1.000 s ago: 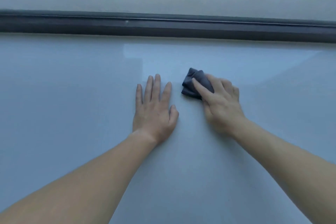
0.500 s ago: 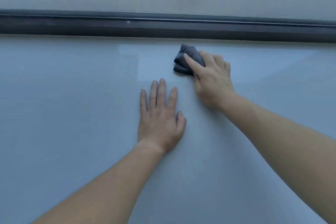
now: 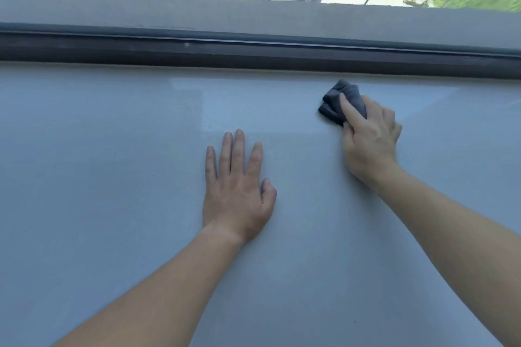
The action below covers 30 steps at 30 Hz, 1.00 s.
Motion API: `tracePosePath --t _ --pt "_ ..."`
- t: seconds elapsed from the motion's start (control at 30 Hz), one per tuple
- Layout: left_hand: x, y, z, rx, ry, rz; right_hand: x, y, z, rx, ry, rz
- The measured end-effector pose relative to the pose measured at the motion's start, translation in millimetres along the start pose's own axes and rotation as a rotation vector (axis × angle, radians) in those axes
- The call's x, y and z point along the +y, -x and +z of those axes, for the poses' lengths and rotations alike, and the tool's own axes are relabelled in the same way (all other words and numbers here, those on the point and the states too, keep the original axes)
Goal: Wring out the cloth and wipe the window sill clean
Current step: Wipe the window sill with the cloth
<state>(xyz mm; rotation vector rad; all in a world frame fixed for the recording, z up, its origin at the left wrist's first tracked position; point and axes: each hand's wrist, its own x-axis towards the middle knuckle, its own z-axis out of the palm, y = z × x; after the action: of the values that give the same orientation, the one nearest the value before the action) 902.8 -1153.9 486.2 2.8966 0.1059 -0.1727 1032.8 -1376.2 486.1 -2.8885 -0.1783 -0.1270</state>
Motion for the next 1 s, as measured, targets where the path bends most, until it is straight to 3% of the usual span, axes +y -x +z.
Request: tracePosePath --t 0.07,0.2,0.27,0.47,0.5,0.6,0.67,0.87,0.93,1.0 --pt "-0.2 0.6 -0.1 -0.005 -0.007 -0.006 20.7 -3.6 -7.2 -0.042 0.047 -0.141" --pt "0.6 -0.3 -0.6 0.001 -0.012 -0.013 31.3 -20.5 -5.3 0.016 0.016 0.146" --pt "1.0 -0.4 -0.2 0.006 -0.014 -0.016 11.4 -1.9 -4.1 0.031 -0.031 0.159" --pt "1.7 2.2 0.0 0.029 0.001 -0.027 25.2 68.0 -11.7 -0.131 -0.021 -0.352" --pt "2.0 2.3 0.7 0.034 0.006 -0.027 35.2 59.6 -15.0 -0.129 -0.005 -0.333" --pt "1.6 3.4 0.0 0.07 0.069 -0.025 53.3 28.5 -18.9 -0.04 0.0 0.0" --pt "1.2 3.3 -1.2 0.075 0.103 -0.033 45.5 34.2 -20.8 -0.019 -0.026 0.111" --pt "21.2 22.3 -1.6 0.159 0.115 -0.073 45.8 131.1 -27.3 -0.181 -0.043 -0.401" --pt "40.8 47.0 2.3 0.2 0.164 -0.08 64.0 120.1 -30.8 -0.152 -0.026 -0.349" --pt "63.5 80.1 9.3 0.172 0.201 -0.07 70.0 106.0 -32.4 -0.092 -0.012 -0.147"
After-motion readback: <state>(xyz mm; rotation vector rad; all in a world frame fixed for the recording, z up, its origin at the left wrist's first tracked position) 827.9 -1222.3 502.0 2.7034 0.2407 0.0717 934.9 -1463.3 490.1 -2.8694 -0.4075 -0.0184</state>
